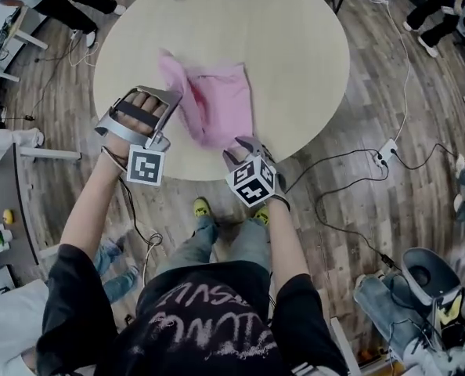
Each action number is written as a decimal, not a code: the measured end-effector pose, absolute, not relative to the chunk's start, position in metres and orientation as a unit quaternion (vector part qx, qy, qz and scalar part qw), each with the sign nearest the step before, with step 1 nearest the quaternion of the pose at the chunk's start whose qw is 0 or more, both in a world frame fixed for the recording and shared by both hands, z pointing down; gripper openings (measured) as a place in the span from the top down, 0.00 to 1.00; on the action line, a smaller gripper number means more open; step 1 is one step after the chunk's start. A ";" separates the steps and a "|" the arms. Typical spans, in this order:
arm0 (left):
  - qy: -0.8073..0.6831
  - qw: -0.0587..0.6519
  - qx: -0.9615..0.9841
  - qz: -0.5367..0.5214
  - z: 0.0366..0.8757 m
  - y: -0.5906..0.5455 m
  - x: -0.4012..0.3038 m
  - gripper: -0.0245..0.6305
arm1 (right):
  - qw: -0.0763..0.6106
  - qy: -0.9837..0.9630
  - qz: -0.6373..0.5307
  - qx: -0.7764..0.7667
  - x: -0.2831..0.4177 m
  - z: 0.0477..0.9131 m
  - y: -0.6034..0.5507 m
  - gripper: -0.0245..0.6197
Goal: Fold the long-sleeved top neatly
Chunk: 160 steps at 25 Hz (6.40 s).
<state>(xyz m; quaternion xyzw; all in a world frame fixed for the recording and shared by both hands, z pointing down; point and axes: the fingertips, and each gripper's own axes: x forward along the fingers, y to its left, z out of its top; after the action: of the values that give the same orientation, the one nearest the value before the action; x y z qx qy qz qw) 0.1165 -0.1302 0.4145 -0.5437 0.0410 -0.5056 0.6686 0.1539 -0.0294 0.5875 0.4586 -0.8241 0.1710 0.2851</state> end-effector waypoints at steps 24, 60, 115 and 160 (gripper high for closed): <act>-0.093 0.561 -0.661 -0.489 0.572 0.012 0.242 0.91 | 0.227 -0.821 0.203 0.483 0.235 0.594 0.030 0.69; -0.040 0.318 -0.851 -0.415 0.547 -0.033 0.198 0.75 | 0.449 -0.815 0.196 0.311 0.217 0.565 -0.245 0.94; 0.080 0.189 -0.883 -0.423 0.537 -0.053 0.119 0.75 | 0.276 -0.815 0.196 0.471 0.228 0.529 -0.062 0.95; 0.351 0.002 -0.932 -0.094 0.269 0.016 0.011 0.95 | 0.063 -0.689 0.106 0.714 0.269 0.302 0.140 0.95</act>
<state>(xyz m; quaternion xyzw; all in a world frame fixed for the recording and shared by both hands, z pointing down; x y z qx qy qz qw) 0.0106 0.0161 0.2694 -0.9316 0.3509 -0.0944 0.0020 0.2686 0.1404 0.3019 0.7144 -0.6888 0.1056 0.0631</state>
